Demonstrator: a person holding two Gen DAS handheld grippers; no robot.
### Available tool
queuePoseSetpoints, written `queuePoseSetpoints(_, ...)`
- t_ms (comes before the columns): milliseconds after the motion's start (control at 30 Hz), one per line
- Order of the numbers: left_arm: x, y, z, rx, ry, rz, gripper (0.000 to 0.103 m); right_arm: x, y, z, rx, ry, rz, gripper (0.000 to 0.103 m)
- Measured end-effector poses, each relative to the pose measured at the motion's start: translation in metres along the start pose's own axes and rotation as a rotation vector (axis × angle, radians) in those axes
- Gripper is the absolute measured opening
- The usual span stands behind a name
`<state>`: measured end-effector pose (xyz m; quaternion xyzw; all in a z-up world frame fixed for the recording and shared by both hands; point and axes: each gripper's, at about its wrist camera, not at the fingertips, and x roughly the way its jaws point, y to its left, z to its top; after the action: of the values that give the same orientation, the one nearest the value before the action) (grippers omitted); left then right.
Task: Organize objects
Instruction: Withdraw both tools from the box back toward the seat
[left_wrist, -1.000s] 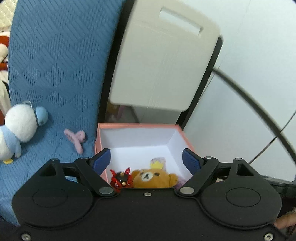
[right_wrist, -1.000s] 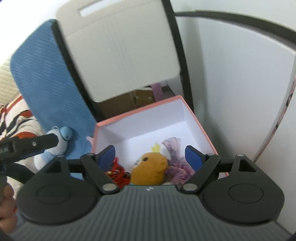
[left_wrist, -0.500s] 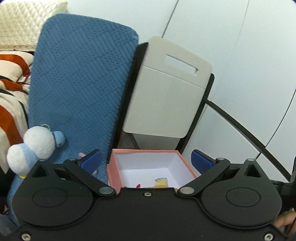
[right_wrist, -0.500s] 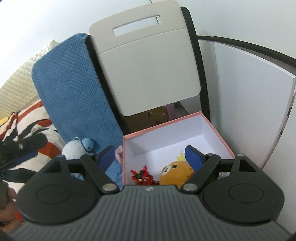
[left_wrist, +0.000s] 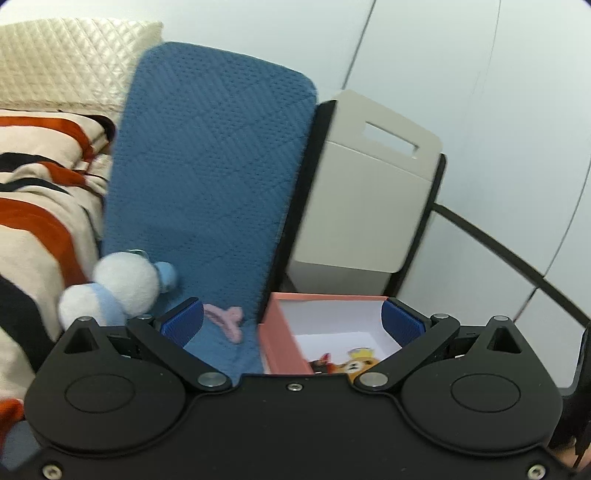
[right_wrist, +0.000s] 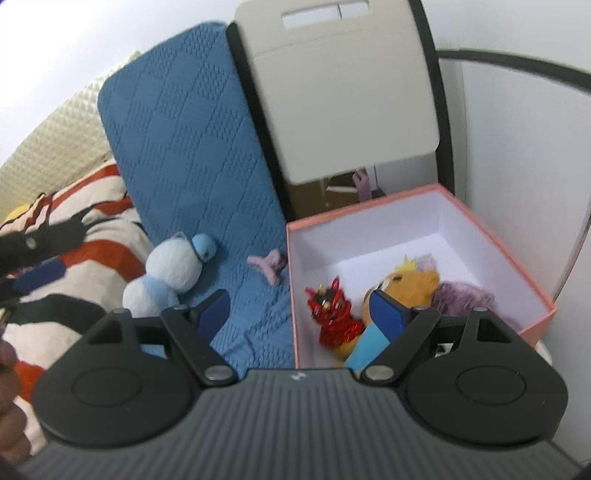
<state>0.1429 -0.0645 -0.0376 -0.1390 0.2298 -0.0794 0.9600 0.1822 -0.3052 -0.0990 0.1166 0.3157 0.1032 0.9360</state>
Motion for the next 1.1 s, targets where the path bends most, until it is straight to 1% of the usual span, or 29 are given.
queuePoseSetpoints(200,-0.014,0.022,-0.015,0.017,-0.014,0.068,0.103,0.01,0.014,-0.029,-0.029,0.017,0.029,0.084)
queuePoseSetpoints(367,-0.014,0.031,-0.027,0.013,0.009,0.097,0.103,0.016,0.031,-0.043,-0.071,0.038,0.064,0.084)
queuePoseSetpoints(500,-0.012,0.036,-0.037,0.003,0.027,0.111,0.103,0.02,0.041,-0.048,-0.091,0.043,0.078,0.084)
queuePoseSetpoints(633,-0.01,0.04,-0.042,0.016,0.038,0.139,0.103,0.025,0.046,-0.052,-0.096,0.053,0.081,0.084)
queuePoseSetpoints(900,-0.014,0.052,-0.041,-0.013,0.033,0.16,0.103,0.031,0.049,-0.055,-0.089,0.059,0.081,0.084)
queuePoseSetpoints(1100,-0.01,0.058,-0.041,-0.016,0.048,0.179,0.103,0.037,0.051,-0.057,-0.091,0.069,0.077,0.084)
